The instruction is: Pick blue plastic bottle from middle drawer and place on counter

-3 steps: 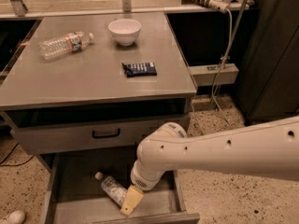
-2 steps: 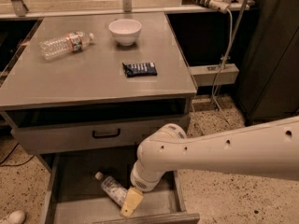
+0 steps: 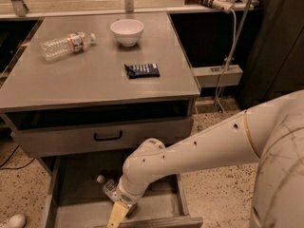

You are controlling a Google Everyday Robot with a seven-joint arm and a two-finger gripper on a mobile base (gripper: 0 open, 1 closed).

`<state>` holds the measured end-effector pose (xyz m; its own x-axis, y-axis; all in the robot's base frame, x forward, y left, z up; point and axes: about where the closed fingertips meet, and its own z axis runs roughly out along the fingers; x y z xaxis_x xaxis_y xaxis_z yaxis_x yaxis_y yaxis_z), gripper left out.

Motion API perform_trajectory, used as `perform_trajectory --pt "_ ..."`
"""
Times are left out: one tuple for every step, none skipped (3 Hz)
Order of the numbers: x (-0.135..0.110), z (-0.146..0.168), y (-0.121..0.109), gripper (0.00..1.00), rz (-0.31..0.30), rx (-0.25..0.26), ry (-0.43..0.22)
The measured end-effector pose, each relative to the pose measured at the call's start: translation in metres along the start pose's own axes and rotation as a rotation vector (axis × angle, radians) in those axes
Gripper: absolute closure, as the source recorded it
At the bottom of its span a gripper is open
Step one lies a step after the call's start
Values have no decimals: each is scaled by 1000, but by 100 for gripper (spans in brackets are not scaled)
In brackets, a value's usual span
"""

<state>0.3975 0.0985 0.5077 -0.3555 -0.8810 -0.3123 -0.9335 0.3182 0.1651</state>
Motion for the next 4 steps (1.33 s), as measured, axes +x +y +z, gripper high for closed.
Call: perform_trajectory --pt "1 26 -6 0 55 -12 -31" --pt "-2 46 -24 0 117 1 -66" --pt "0 63 -39 0 167 20 -65" --pt "2 80 -49 0 210 25 -60"
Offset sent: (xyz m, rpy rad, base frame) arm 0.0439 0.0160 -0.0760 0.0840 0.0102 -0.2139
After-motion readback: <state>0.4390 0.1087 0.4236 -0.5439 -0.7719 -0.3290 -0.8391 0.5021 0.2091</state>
